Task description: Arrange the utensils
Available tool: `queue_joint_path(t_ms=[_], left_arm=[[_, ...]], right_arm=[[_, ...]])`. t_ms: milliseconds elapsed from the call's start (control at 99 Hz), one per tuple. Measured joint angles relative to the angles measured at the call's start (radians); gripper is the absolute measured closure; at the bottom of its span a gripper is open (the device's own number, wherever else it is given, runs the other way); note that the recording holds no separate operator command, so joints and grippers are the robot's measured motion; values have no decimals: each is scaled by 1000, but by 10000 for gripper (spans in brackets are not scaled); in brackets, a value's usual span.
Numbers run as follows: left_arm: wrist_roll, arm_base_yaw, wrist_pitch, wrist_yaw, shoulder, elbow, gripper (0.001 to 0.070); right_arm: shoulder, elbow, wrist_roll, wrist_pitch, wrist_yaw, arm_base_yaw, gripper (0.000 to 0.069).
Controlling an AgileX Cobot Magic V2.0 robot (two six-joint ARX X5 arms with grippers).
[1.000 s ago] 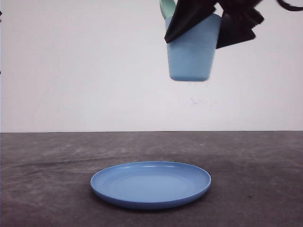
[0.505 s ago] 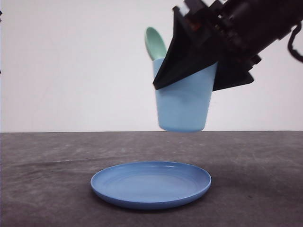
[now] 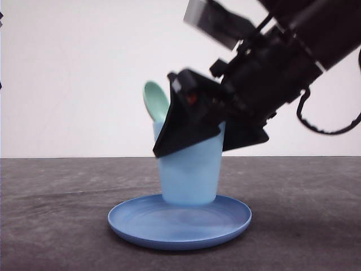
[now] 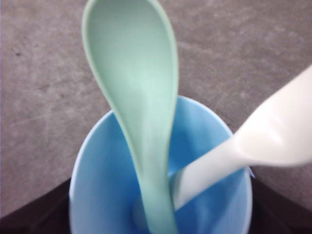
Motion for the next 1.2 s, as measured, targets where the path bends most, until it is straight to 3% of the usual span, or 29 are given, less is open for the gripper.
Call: queue_joint_path(t_ms=[384, 646, 1050, 1202], left_arm=[[0, 0, 0, 0, 0, 0, 413], [0, 0, 0, 0, 0, 0, 413], [0, 0, 0, 0, 0, 0, 413], [0, 0, 0, 0, 0, 0, 413]], right_arm=[[83, 0, 0, 75, 0, 3, 224], [83, 0, 3, 50, -13, 5, 41], [-119, 42, 3, -432, -21, -67, 19], [-250, 78, 3, -614, 54, -137, 19]])
